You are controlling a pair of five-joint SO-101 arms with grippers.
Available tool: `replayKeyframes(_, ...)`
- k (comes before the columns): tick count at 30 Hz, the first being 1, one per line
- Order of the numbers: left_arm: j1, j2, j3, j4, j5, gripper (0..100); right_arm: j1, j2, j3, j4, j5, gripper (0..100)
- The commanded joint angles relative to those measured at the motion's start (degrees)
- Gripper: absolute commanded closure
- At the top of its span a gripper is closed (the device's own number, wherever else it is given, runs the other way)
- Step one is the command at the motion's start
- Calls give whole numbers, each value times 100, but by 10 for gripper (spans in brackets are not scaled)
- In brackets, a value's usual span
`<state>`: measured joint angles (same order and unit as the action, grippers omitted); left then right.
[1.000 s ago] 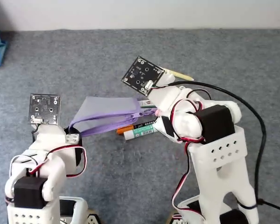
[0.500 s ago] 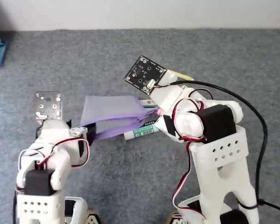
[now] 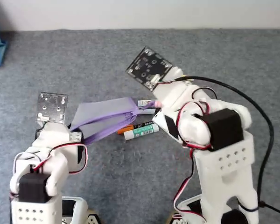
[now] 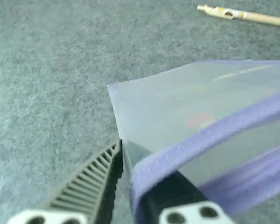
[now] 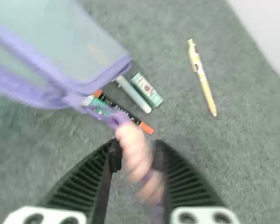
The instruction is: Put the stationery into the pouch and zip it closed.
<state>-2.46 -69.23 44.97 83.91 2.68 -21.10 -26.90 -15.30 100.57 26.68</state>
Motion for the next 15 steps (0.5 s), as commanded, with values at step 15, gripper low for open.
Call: replayKeyframes(15,-352,44,-1042,1125,1213,973,1903,2202,-387,-75,-686,808)
